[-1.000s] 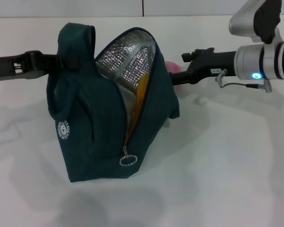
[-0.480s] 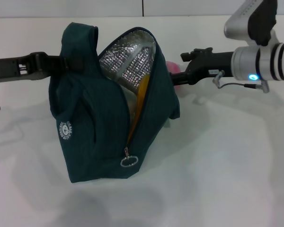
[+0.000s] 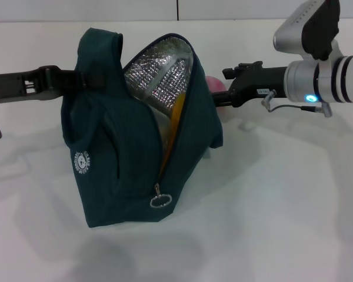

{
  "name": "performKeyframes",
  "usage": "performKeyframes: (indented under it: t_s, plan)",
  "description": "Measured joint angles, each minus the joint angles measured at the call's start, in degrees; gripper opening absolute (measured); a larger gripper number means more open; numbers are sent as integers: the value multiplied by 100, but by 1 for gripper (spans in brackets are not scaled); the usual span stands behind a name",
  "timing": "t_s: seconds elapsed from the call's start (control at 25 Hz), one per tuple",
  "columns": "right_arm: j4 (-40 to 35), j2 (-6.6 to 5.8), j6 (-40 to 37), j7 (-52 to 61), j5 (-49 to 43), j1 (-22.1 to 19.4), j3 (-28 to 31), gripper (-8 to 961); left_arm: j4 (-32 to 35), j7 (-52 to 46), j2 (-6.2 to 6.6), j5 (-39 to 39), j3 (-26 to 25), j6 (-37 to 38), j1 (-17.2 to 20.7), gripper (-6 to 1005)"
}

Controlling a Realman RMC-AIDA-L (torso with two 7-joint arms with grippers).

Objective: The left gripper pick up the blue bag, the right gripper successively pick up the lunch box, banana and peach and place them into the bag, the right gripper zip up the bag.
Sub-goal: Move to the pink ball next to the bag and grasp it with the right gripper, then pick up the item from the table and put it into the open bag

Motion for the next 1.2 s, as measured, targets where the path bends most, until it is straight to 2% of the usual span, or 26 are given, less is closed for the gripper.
performKeyframes:
  t_s: [0.08, 0.52, 0.84, 1.04, 1.2]
  plan:
    - [4, 0, 8, 0, 1, 8, -4, 815, 0, 1, 0, 4, 0, 0, 1, 82]
    - [33, 0, 22, 0, 2, 68, -229, 392, 0, 32, 0, 5, 0, 1, 3, 83]
    - [-7, 0, 4, 0, 7, 29, -232, 193, -19, 72, -2, 5, 0, 19, 20, 84]
    - [-180, 0, -23, 0, 20, -78, -206, 145, -69, 73, -9, -21, 0, 38, 37, 85]
    - [-765, -4, -28, 1, 140, -482, -161, 113, -70, 73, -9, -34, -18, 44, 78, 86]
